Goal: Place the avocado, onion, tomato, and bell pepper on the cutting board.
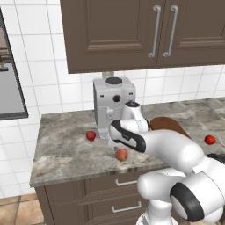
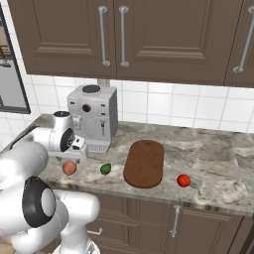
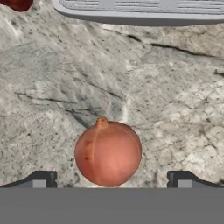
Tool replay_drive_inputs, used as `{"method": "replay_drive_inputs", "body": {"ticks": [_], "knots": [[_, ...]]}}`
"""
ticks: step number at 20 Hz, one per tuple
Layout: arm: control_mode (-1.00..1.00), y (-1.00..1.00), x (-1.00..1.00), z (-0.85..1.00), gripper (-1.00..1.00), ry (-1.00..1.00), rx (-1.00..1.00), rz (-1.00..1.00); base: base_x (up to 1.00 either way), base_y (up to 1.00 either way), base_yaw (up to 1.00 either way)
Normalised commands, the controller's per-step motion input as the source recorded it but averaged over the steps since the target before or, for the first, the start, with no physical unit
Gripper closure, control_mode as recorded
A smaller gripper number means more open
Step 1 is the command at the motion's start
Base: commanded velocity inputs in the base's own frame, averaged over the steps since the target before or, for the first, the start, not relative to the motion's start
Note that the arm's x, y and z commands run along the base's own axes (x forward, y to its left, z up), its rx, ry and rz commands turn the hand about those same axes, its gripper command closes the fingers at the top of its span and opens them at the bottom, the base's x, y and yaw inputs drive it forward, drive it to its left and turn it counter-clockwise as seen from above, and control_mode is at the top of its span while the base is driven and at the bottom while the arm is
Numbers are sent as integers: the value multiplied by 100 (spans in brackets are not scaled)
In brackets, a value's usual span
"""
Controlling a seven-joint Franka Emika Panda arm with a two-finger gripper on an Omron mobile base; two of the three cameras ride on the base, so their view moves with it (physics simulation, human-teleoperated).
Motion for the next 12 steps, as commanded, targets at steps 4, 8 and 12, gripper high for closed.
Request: {"method": "replay_drive_inputs", "body": {"ticks": [4, 8, 12], "knots": [[-100, 0, -14, -21, -100, 0, 0, 0, 0, 0, 0], [-100, 0, 0, -18, -100, 0, 0, 0, 0, 0, 0], [-100, 0, 0, -21, -100, 0, 0, 0, 0, 0, 0]]}}
